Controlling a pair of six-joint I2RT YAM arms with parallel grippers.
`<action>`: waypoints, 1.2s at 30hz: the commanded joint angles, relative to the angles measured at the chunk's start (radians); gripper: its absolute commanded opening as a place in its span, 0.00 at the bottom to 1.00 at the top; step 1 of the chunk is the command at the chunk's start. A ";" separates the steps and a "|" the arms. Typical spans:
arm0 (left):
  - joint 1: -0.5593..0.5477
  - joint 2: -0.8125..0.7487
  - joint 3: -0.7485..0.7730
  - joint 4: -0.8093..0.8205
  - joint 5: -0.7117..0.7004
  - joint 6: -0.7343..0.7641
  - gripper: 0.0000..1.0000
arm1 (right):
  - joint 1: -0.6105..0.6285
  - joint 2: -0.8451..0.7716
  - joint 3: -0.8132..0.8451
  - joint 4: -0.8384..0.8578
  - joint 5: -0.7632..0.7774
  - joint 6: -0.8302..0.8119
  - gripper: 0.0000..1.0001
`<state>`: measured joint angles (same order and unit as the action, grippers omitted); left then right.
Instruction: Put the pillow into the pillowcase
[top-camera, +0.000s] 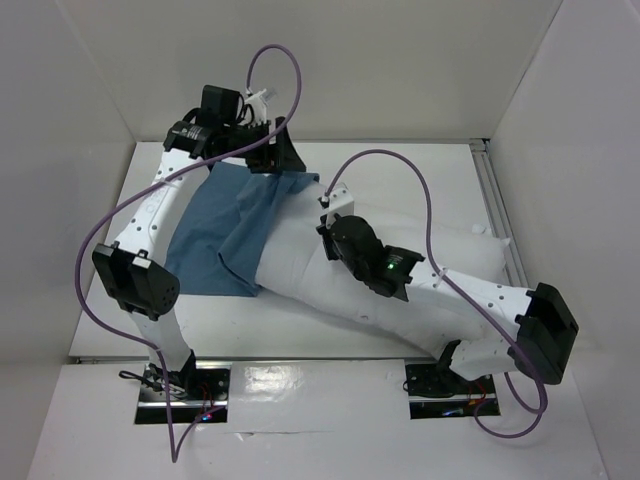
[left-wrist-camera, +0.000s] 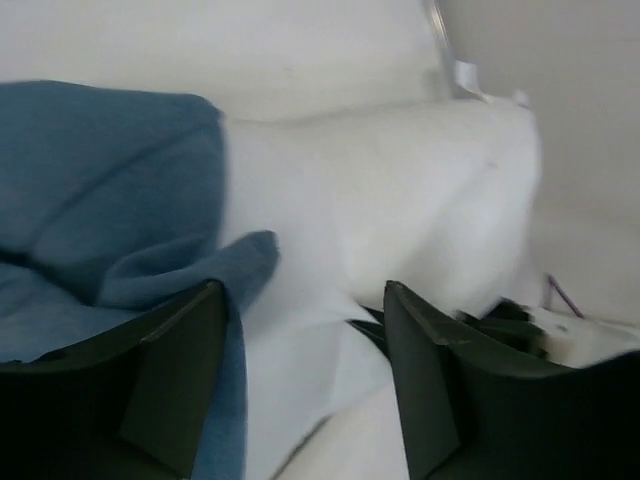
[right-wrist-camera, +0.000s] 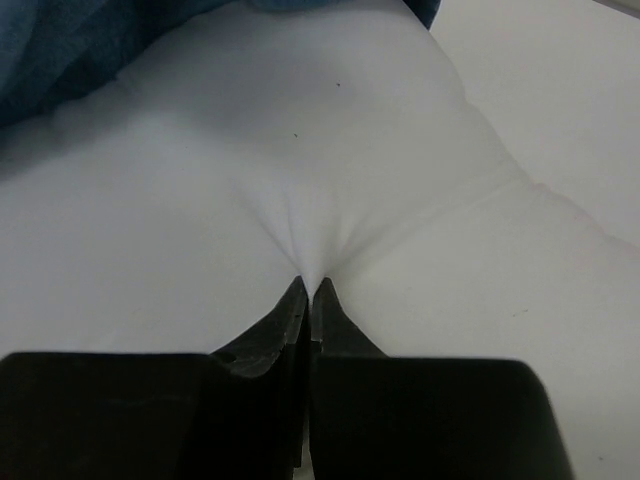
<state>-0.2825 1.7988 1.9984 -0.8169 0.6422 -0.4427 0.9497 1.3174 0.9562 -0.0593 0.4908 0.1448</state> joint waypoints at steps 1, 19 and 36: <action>0.002 -0.016 0.033 0.018 -0.289 0.062 0.74 | 0.017 -0.063 -0.014 -0.025 0.002 0.013 0.00; -0.107 0.196 0.189 0.029 -0.510 0.139 0.91 | 0.017 -0.044 0.056 -0.082 0.025 -0.005 0.00; -0.208 0.298 0.215 -0.054 -0.652 0.234 0.29 | 0.017 -0.053 0.065 -0.100 0.045 -0.014 0.00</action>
<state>-0.4835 2.0880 2.1834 -0.8650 0.0109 -0.2379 0.9565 1.2964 0.9764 -0.1341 0.4828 0.1429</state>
